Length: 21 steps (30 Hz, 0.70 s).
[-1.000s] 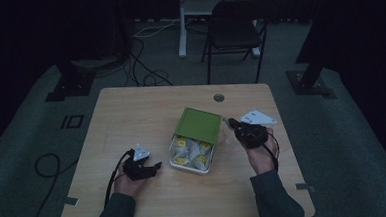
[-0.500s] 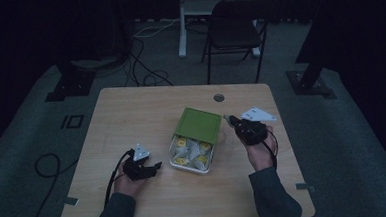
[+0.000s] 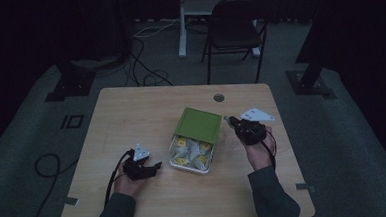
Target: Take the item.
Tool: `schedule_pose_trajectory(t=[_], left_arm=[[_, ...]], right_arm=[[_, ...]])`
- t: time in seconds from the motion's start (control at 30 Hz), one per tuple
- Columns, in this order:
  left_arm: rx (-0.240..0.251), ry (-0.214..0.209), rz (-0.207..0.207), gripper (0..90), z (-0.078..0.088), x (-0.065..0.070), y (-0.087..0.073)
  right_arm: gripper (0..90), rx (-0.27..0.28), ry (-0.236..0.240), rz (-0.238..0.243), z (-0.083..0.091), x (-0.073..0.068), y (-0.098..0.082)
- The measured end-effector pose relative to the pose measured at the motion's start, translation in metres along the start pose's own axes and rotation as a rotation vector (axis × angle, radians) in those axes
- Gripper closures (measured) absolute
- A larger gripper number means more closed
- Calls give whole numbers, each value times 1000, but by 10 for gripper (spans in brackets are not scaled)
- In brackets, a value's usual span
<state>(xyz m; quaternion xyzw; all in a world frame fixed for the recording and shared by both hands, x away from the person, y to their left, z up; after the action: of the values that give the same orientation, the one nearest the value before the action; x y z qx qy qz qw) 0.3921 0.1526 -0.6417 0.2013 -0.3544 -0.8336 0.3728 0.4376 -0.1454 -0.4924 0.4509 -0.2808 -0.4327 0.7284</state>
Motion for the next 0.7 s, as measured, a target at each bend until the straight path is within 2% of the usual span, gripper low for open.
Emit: schedule_pose_trajectory(t=[0.5,0.53,0.6,0.7], left_arm=[[-1,-1,1,375,0,0,0],[-1,-1,1,375,0,0,0],[-1,-1,1,375,0,0,0],[-1,-1,1,375,0,0,0]], right_arm=[[900,-17,-8,-8,-4,6,-8],[888,-24,-3,-8,-4,6,-9],[800,-37,-4,-12,-6,7,-11],[761,-41,-12,-20,-6,8,-12]])
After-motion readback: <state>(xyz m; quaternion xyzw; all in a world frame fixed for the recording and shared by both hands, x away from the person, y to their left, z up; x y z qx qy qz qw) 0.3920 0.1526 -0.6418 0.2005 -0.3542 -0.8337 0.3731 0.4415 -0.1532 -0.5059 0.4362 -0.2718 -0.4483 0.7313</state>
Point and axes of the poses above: each handheld gripper's, and its own axes: z roughly backward along the jaws, y roughly out of its top, x roughly to its right, the point moved 10 cm from there along -z, roughly forward along the jaws, and after that the axes turned 3 degrees about -z, right-handed, at the moved point
